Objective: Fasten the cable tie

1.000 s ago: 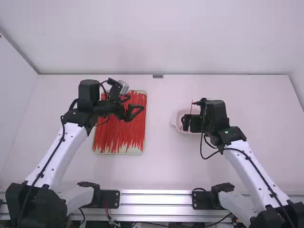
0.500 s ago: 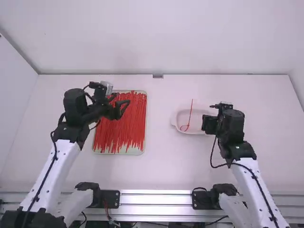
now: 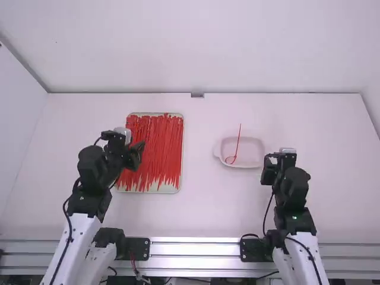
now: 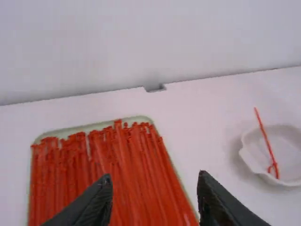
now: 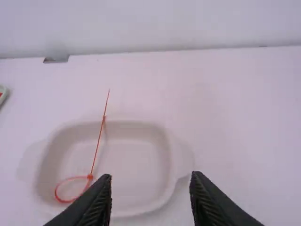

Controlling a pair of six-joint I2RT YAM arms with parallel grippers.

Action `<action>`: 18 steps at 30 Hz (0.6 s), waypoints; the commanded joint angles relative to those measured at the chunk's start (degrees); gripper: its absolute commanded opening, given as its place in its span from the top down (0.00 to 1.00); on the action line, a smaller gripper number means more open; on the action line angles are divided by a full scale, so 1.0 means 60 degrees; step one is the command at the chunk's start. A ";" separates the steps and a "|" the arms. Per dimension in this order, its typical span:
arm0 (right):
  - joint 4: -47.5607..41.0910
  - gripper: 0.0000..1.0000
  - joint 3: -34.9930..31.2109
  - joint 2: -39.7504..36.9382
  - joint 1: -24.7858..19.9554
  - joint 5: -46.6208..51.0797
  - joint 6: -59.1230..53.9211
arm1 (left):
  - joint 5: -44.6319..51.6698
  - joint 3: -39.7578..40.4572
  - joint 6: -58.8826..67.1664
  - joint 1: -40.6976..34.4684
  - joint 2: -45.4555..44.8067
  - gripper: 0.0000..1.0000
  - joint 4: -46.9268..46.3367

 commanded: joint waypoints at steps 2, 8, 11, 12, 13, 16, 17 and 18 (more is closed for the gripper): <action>0.0027 0.65 -0.0775 -0.0742 0.0020 0.0024 -0.0035 | -0.1342 -0.0774 0.0009 0.0009 -0.0879 0.62 0.0024; 0.0027 0.78 -0.2005 -0.1972 0.0020 0.0024 -0.0035 | -0.2657 -0.2089 0.0009 0.0009 -0.2194 0.76 0.0024; 0.0027 0.83 -0.2293 -0.2494 0.0020 0.0024 -0.0035 | -0.2982 -0.2660 0.0009 0.0009 -0.2766 0.82 0.0024; 0.0027 0.86 -0.2293 -0.2717 0.0020 0.0024 -0.0035 | -0.2982 -0.2906 0.0009 0.0009 -0.3012 0.85 0.0024; 0.0027 0.87 -0.2293 -0.2846 0.0020 0.0024 -0.0035 | -0.2982 -0.3049 0.0009 0.0009 -0.3155 0.86 0.0024; 0.0027 0.92 -0.2293 -0.3296 0.0020 0.0024 -0.0035 | -0.2982 -0.3548 0.0009 0.0009 -0.3654 0.92 0.0024; 0.0027 0.93 -0.2293 -0.3450 0.0020 0.0024 -0.0035 | -0.2982 -0.3720 0.0009 0.0009 -0.3825 0.93 0.0024; 0.0027 0.94 -0.2293 -0.3525 0.0020 0.0024 -0.0035 | -0.2982 -0.3803 0.0009 0.0009 -0.3909 0.94 0.0024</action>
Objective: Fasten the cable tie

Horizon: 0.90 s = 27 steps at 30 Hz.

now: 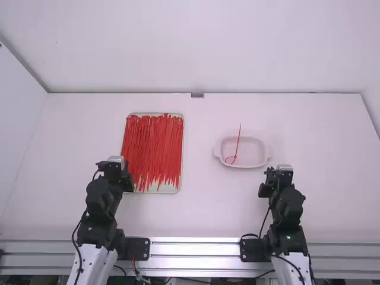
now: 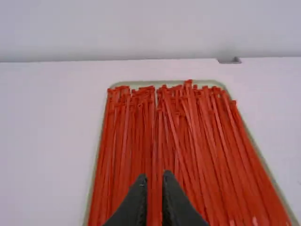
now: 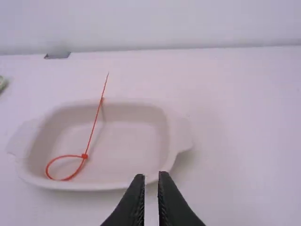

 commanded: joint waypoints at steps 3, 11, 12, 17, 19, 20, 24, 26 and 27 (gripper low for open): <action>-0.0056 0.99 -0.0104 -0.0639 0.0020 0.0035 0.0035 | -0.0169 -0.0718 0.0005 0.0009 -0.0740 0.99 0.0016; -0.0056 1.00 -0.0104 -0.1558 0.0020 0.0035 0.0035 | -0.0169 -0.1204 0.0005 0.0009 -0.1784 1.00 0.0016; -0.0056 1.00 -0.0104 -0.1667 0.0020 0.0035 0.0035 | -0.0169 -0.1204 0.0005 0.0009 -0.1910 1.00 0.0016; -0.0056 1.00 -0.0104 -0.2082 0.0020 0.0035 0.0035 | -0.0169 -0.1204 0.0005 0.0009 -0.2441 1.00 0.0016; -0.0056 1.00 -0.0104 -0.2082 0.0020 0.0035 0.0035 | -0.0169 -0.1204 0.0005 0.0009 -0.2633 1.00 0.0016; -0.0056 1.00 -0.0104 -0.2082 0.0020 0.0035 0.0035 | -0.0169 -0.1204 0.0005 0.0009 -0.2712 1.00 0.0016; -0.0056 1.00 -0.0104 -0.2082 0.0020 0.0035 0.0035 | -0.0169 -0.1204 0.0005 0.0009 -0.3091 1.00 0.0016; -0.0056 1.00 -0.0104 -0.2082 0.0020 0.0035 0.0035 | -0.0169 -0.1204 0.0005 0.0009 -0.3116 1.00 0.0016; -0.0056 1.00 -0.0104 -0.2082 0.0020 0.0035 0.0035 | -0.0169 -0.1204 0.0005 0.0009 -0.3116 1.00 0.0016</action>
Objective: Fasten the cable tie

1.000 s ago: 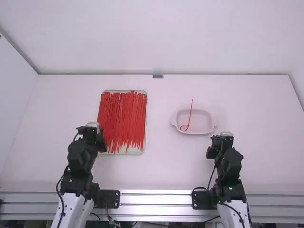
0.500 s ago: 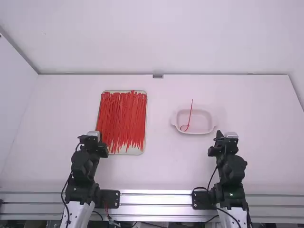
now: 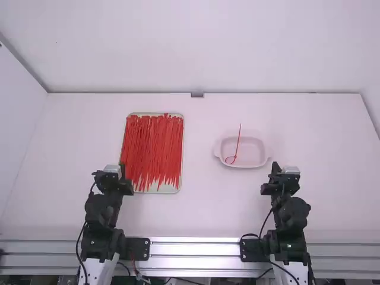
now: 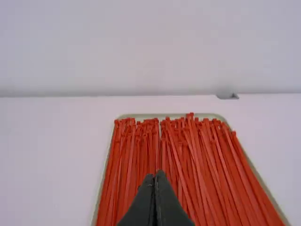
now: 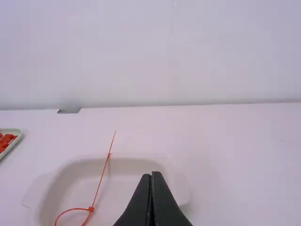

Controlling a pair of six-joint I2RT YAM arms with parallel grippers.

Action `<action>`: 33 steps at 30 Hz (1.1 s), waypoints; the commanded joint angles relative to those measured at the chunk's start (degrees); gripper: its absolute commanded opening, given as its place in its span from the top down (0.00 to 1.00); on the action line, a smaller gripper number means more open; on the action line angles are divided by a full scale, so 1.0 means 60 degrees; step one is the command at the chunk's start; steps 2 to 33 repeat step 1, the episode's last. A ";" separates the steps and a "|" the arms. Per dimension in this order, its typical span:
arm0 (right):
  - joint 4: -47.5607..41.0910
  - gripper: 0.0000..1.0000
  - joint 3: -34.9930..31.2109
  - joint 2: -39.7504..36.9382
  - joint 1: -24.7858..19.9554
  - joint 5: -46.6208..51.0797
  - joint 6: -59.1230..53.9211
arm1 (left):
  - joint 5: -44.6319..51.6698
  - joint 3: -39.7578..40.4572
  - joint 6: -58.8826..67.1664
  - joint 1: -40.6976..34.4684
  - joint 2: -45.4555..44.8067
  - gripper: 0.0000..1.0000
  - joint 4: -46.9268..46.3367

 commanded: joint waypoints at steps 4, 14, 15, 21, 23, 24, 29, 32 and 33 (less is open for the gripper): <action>-0.0060 1.00 -0.0104 -0.0078 0.0020 0.0042 0.0042 | -0.0053 -0.0097 0.0005 0.0009 -0.0078 1.00 -0.0038; -0.0060 1.00 -0.0104 -0.0078 0.0020 0.0042 0.0042 | -0.0053 -0.0097 0.0005 0.0009 -0.0078 1.00 -0.0038; -0.0060 1.00 -0.0104 -0.0078 0.0020 0.0042 0.0042 | -0.0053 -0.0097 0.0005 0.0009 -0.0078 1.00 -0.0038; -0.0060 1.00 -0.0104 -0.0078 0.0020 0.0042 0.0042 | -0.0053 -0.0097 0.0005 0.0009 -0.0078 1.00 -0.0038; -0.0060 1.00 -0.0104 -0.0078 0.0020 0.0042 0.0042 | -0.0053 -0.0097 0.0005 0.0009 -0.0078 1.00 -0.0038; -0.0060 1.00 -0.0104 -0.0078 0.0020 0.0042 0.0042 | -0.0053 -0.0097 0.0005 0.0009 -0.0078 1.00 -0.0038; -0.0060 1.00 -0.0104 -0.0078 0.0020 0.0042 0.0042 | -0.0053 -0.0097 0.0005 0.0009 -0.0078 1.00 -0.0038; -0.0060 1.00 -0.0104 -0.0078 0.0020 0.0042 0.0042 | -0.0053 -0.0097 0.0005 0.0009 -0.0078 1.00 -0.0038; -0.0060 1.00 -0.0104 -0.0078 0.0020 0.0042 0.0042 | -0.0053 -0.0097 0.0005 0.0009 -0.0078 1.00 -0.0038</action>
